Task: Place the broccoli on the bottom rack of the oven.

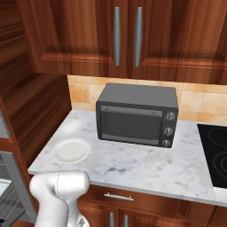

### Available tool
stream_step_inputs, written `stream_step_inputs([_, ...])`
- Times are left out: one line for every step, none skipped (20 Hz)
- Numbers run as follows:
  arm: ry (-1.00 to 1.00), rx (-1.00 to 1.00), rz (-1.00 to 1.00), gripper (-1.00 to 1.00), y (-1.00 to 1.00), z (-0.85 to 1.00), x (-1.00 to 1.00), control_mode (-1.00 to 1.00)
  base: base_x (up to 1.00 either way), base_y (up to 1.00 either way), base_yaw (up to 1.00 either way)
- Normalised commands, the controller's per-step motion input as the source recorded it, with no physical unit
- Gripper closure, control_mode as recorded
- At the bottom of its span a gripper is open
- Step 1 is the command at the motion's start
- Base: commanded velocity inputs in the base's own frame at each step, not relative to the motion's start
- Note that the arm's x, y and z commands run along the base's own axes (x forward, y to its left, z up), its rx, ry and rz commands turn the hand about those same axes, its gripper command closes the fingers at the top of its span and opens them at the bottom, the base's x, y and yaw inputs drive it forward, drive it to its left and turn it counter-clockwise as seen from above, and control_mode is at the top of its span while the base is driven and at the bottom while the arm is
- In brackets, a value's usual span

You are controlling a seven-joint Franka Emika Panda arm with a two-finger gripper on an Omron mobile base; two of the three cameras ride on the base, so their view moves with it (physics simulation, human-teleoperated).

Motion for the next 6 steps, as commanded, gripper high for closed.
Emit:
stream_step_inputs([0.00,0.07,0.00,-1.00,-0.86,0.47,0.00,-1.00,0.00,0.00,0.00])
stream_step_inputs([0.00,0.02,0.00,-1.00,-0.69,0.46,0.00,-1.00,0.00,0.00,0.00])
stream_step_inputs([0.00,0.00,0.00,-1.00,-0.41,0.52,0.00,-1.00,0.00,0.00,0.00])
stream_step_inputs([0.00,0.00,0.00,-1.00,-0.25,0.49,0.00,-1.00,0.00,0.00,0.00])
stream_step_inputs([0.00,-0.02,0.00,-1.00,-0.11,0.44,0.00,-1.00,0.00,0.00,0.00])
stream_step_inputs([0.00,-0.04,0.00,-1.00,-0.09,0.40,0.00,-1.00,0.00,0.00,0.00])
